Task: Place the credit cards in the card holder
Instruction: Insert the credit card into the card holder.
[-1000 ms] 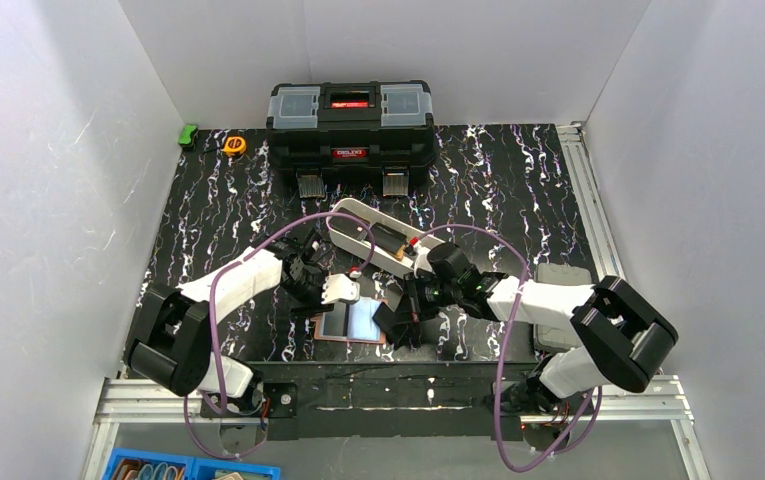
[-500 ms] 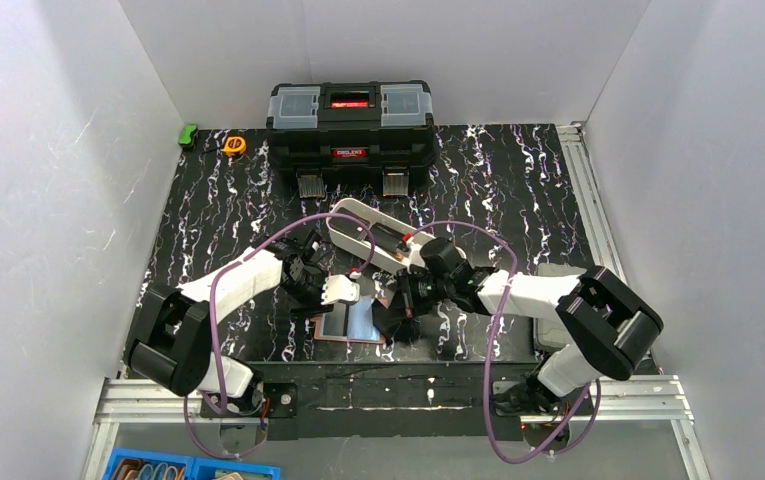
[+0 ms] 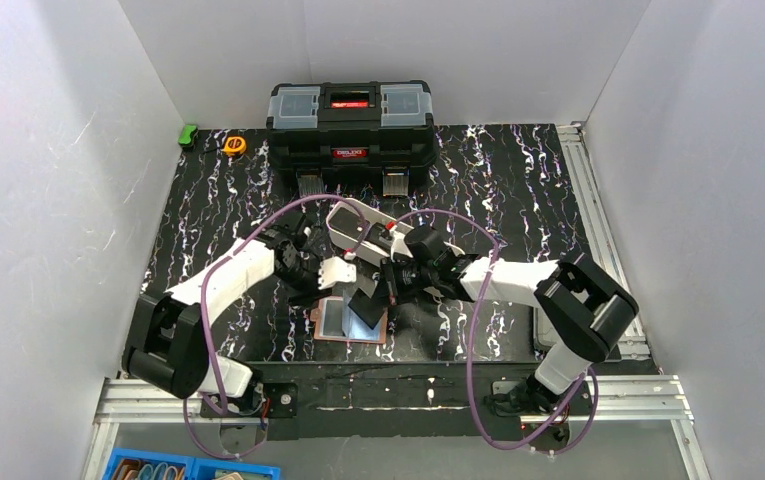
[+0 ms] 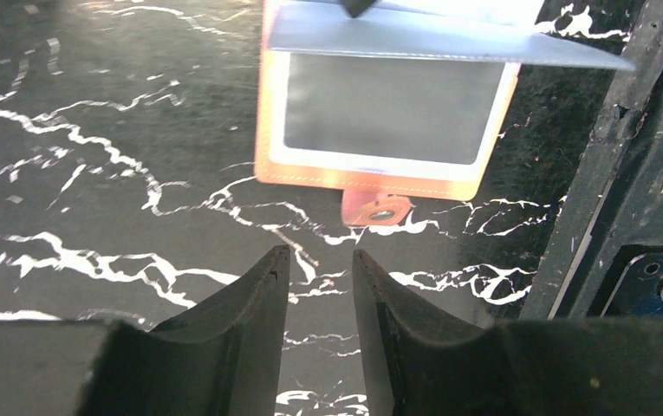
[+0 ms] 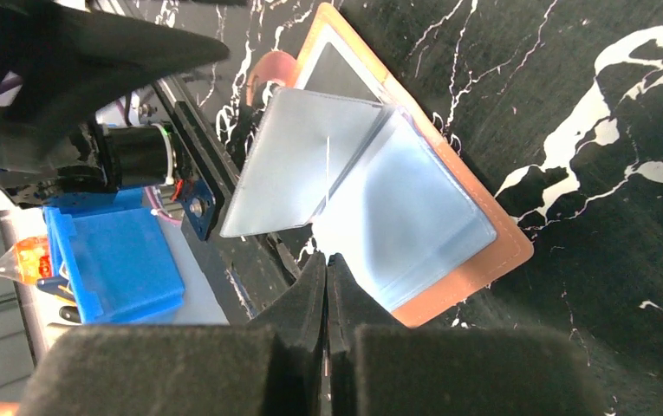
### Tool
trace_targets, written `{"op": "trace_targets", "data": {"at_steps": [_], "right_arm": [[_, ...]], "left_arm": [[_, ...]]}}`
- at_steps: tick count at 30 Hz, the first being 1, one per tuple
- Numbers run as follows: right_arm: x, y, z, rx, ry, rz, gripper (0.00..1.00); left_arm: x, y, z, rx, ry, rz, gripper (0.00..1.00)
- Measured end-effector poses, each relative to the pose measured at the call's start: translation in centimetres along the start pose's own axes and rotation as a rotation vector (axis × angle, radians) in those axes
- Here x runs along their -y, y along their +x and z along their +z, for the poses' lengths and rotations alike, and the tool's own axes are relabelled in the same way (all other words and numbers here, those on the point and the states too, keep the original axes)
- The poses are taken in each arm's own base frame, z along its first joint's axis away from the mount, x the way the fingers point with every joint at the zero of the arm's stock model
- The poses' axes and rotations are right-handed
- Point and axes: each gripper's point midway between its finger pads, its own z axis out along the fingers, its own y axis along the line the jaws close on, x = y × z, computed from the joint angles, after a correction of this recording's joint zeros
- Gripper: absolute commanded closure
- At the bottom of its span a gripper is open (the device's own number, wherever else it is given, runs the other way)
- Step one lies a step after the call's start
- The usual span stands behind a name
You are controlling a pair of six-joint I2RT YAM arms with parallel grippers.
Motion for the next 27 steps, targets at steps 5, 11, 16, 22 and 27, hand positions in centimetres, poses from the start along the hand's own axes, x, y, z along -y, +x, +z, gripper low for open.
{"op": "trace_targets", "data": {"at_steps": [5,11,16,22,27], "right_arm": [[0.6,0.9,0.7,-0.033,0.011,0.013,0.99],[0.2,0.5,1.7,-0.054,0.012,0.012,0.99],[-1.0,-0.3,2.3,-0.053,-0.005,-0.009,0.99],[-1.1,-0.1,2.4,-0.062,-0.001,-0.009,0.99],[-0.3,0.8,2.3,-0.073,0.018,0.003,0.99]], "left_arm": [[-1.0,-0.6,-1.9,0.045,-0.039,-0.043,0.68],[-0.5,-1.3,-2.5,0.077,-0.02,-0.079,0.68],[-0.2,-1.7,-2.5,0.101,-0.004,-0.097,0.68],[-0.4,-2.3,-1.5,0.109,-0.02,-0.096,0.68],[0.1,-2.5,0.5,0.088,-0.009,-0.091,0.68]]}}
